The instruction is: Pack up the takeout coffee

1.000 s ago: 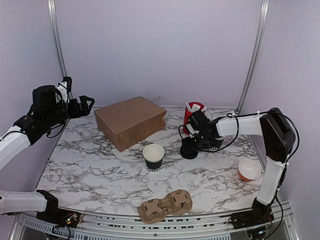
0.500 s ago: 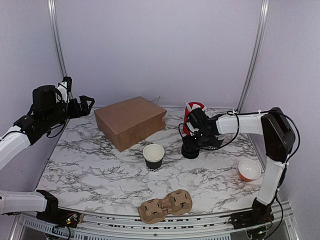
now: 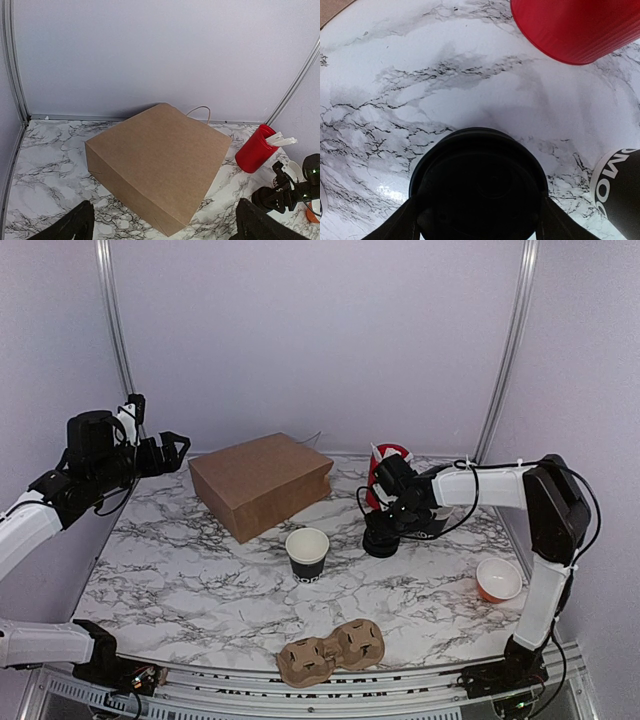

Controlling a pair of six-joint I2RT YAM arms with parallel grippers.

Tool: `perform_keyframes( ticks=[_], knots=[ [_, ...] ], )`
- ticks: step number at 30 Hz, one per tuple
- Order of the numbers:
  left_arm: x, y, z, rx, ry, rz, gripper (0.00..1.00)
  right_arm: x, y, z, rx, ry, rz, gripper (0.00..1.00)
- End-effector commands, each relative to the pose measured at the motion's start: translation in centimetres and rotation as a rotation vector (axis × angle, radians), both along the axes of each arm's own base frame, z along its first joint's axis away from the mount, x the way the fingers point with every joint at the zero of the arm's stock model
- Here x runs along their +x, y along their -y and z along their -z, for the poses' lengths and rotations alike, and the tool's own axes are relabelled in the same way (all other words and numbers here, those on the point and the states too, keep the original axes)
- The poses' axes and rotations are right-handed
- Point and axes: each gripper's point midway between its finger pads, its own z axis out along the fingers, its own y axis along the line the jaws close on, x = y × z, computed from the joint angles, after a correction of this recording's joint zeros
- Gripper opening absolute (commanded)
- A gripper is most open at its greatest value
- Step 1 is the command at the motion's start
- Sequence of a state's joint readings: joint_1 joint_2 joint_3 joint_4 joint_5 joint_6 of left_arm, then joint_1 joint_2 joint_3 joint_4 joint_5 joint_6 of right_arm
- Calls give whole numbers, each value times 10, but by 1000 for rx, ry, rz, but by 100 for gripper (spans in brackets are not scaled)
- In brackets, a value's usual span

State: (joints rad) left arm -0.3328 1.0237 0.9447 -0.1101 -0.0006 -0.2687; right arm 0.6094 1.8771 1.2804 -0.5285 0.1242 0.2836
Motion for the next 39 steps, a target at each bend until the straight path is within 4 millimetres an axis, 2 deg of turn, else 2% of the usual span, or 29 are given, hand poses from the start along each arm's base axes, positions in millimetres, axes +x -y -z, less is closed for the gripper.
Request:
perform_keyframes(
  ticks=[1, 13, 20, 25, 39],
  knots=[
    [3, -1, 3, 1, 5, -3, 99, 7, -6, -23, 21, 52, 2, 72],
    [3, -2, 2, 7, 9, -10, 99, 8, -6, -21, 27, 59, 9, 81],
    [4, -2, 3, 7, 7, -9, 99, 5, -5, -14, 23, 49, 9, 81],
    [4, -2, 4, 9, 5, -9, 99, 6, -5, -8, 23, 44, 13, 77],
    [4, -2, 4, 9, 4, -10, 99, 8, -3, 3, 21, 25, 20, 78]
  ],
)
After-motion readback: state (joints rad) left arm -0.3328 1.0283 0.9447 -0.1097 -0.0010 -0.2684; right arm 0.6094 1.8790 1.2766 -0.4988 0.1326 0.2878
